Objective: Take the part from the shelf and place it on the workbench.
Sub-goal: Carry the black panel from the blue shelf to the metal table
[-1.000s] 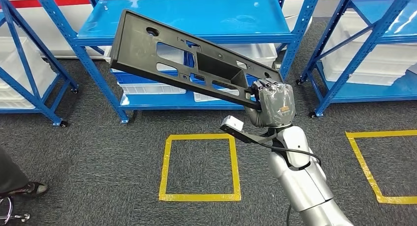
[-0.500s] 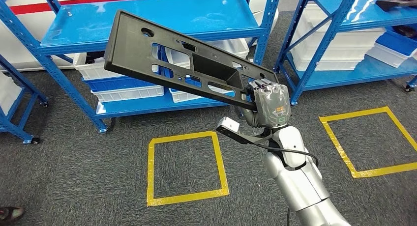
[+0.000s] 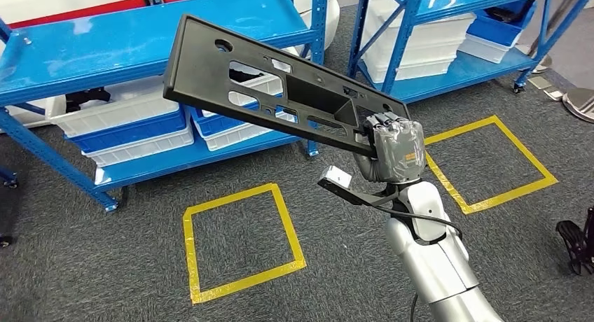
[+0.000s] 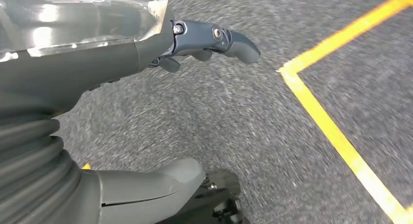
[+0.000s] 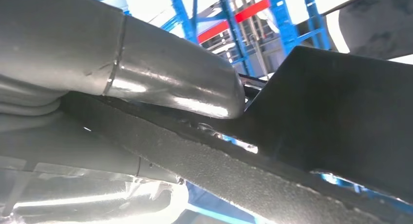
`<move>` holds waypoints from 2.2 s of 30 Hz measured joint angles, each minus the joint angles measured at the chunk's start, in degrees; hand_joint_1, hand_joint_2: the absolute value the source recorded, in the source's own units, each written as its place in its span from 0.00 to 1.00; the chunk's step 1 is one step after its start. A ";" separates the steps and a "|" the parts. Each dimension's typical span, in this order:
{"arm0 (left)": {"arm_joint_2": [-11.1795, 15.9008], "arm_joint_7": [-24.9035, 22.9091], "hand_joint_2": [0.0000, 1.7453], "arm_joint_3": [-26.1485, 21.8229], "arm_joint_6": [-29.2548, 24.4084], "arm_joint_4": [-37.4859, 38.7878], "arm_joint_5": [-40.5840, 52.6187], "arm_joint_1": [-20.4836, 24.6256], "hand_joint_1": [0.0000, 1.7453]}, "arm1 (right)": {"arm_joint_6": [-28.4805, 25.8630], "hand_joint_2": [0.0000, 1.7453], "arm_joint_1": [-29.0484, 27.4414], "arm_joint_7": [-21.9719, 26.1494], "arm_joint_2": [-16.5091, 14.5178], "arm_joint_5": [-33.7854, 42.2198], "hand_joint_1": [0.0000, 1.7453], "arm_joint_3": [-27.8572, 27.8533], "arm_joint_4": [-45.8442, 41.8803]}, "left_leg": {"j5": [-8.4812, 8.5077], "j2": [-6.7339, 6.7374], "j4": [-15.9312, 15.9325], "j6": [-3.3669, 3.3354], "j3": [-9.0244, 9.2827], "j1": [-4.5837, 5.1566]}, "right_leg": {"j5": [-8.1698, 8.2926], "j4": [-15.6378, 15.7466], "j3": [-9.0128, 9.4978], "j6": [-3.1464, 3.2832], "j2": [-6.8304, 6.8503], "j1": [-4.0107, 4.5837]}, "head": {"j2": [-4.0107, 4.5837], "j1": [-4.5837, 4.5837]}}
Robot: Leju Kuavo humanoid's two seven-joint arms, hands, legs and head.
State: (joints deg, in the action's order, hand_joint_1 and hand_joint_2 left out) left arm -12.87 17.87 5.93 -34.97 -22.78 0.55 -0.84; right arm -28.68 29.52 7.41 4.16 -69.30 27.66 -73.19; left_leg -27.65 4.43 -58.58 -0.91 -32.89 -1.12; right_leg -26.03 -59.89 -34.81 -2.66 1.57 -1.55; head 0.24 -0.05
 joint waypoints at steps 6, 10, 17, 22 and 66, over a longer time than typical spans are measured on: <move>-0.13 -0.26 1.00 -2.19 -0.60 -0.04 3.43 -0.42 0.00 | -0.08 0.00 -0.82 -0.31 -0.27 -0.31 1.00 0.05 -0.12 | -6.83 -4.65 -15.01 1.22 -6.29 -0.57 | 1.61 2.47 0.53 2.71 -4.53 0.21 | 0.00 1.24; -0.37 0.04 1.00 -3.60 -0.72 -0.03 4.15 -0.49 0.00 | -0.13 0.00 -1.03 -0.36 -0.61 -0.79 1.00 0.12 -0.24 | -0.79 -8.52 -2.10 0.30 0.11 -0.77 | 1.76 1.85 0.14 2.37 -7.50 0.50 | -0.01 1.31; -1.23 0.33 1.00 -6.74 0.39 -0.06 10.06 -0.68 0.00 | -0.20 0.00 -2.70 -2.27 -0.39 -3.67 1.00 -0.49 -2.81 | 0.68 -5.23 1.30 -1.27 1.16 -0.49 | -0.45 -3.77 -4.32 0.85 -4.19 0.78 | -0.01 0.34; -0.84 -0.83 1.00 -9.82 2.19 0.59 13.93 -0.41 0.00 | -0.43 0.00 -6.29 -2.71 0.13 -4.62 1.00 -1.45 -5.56 | 0.63 -1.24 1.29 -1.24 0.97 -0.45 | -3.31 -11.98 -7.47 -0.41 -1.81 0.22 | 0.00 -0.48; 3.79 6.23 1.00 -17.04 2.07 10.14 14.56 7.76 0.00 | 0.28 0.00 -10.72 -0.15 6.27 2.32 1.00 -4.73 -13.97 | -7.95 -4.49 -14.25 1.13 -5.32 -0.36 | 2.12 2.72 -0.11 3.15 -2.89 0.78 | 0.00 0.40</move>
State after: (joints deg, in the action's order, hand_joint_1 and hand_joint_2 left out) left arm -9.09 24.10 -11.11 -32.89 -12.64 15.11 6.91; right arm -28.40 18.80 7.26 10.43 -66.98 22.93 -87.17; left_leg -35.60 -0.06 -72.83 0.22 -38.21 -1.49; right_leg -23.90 -57.16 -34.92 0.49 -1.32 -0.76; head 0.24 0.34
